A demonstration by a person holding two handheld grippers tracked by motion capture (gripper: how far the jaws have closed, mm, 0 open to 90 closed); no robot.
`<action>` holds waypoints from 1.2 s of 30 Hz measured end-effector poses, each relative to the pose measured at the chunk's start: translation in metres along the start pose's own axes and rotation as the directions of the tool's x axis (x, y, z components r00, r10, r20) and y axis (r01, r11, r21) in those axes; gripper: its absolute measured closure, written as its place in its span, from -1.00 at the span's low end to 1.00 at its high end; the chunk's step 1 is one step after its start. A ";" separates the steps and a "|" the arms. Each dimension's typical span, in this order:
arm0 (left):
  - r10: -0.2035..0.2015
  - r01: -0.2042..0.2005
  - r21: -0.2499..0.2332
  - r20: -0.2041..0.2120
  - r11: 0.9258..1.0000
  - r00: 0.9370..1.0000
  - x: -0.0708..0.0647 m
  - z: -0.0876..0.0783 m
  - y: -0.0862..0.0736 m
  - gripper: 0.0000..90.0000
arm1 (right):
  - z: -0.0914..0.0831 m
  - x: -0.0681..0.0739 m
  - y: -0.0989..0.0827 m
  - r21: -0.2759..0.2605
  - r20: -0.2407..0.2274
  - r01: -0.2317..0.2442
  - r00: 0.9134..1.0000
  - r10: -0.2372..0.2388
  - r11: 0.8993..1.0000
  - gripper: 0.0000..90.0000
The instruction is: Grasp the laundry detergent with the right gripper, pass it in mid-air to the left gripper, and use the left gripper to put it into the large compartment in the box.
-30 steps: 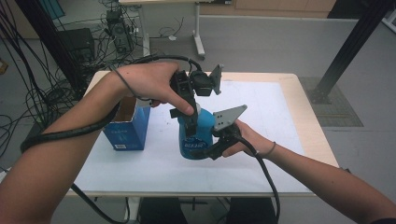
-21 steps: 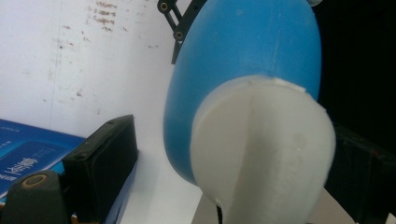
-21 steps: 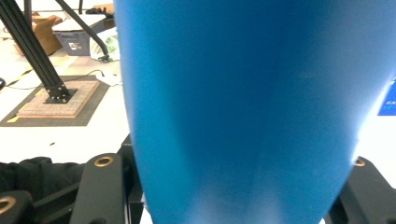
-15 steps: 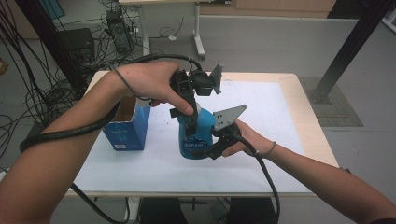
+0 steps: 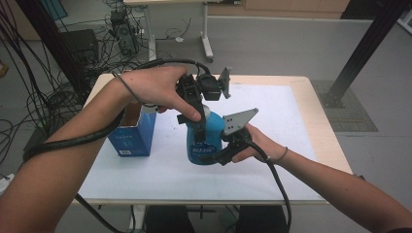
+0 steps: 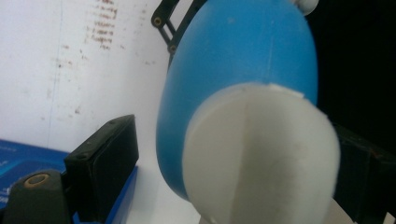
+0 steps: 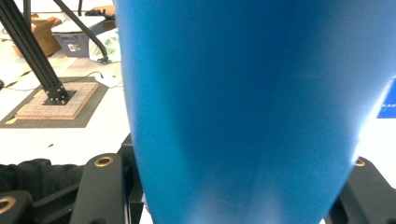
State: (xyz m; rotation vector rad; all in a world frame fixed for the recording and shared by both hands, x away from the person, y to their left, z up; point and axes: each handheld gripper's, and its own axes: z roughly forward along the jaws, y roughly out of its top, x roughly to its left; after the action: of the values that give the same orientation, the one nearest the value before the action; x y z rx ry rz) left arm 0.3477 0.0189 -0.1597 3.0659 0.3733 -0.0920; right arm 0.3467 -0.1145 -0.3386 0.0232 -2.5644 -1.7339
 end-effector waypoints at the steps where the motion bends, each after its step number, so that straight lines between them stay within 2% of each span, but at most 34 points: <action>1: 0.004 -0.004 -0.008 0.004 1.000 1.000 0.000 0.000 0.000 -0.73 | 0.000 0.000 0.000 0.000 0.000 -0.001 1.000 0.001 1.000 -0.12; 9: 0.024 -0.024 -0.029 0.005 0.999 1.000 -0.001 0.000 0.001 -0.65 | -0.001 0.000 0.001 0.000 0.002 0.002 1.000 -0.002 1.000 -0.12; 15: 0.044 -0.044 -0.023 0.003 0.999 0.999 -0.003 0.002 0.002 -0.63 | -0.002 0.000 0.003 0.000 0.003 0.004 1.000 -0.004 1.000 -0.12; 17: 0.052 -0.052 -0.022 0.004 0.998 0.999 -0.003 0.002 0.003 -0.56 | -0.002 0.000 0.003 -0.001 0.004 0.003 1.000 -0.003 1.000 -0.12; 25: 0.048 -0.048 -0.030 -0.002 0.998 0.999 -0.002 0.002 0.003 -0.50 | -0.002 0.000 0.003 0.000 0.006 0.003 1.000 -0.003 1.000 -0.12; 30: 0.043 -0.042 -0.043 0.002 0.998 0.999 0.000 0.000 0.002 -0.23 | -0.002 -0.001 0.003 0.000 0.010 0.005 1.000 -0.005 1.000 -0.12; 36: 0.038 -0.038 -0.061 0.001 0.997 0.999 0.001 -0.001 0.002 -0.20 | -0.004 -0.001 0.003 -0.003 0.014 0.005 1.000 -0.004 1.000 -0.12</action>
State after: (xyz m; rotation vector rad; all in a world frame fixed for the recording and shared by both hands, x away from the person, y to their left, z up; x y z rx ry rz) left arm 0.3493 0.0173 -0.1585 3.0110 0.3118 -0.0809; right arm 0.3482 -0.1168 -0.3341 0.0164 -2.5736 -1.7462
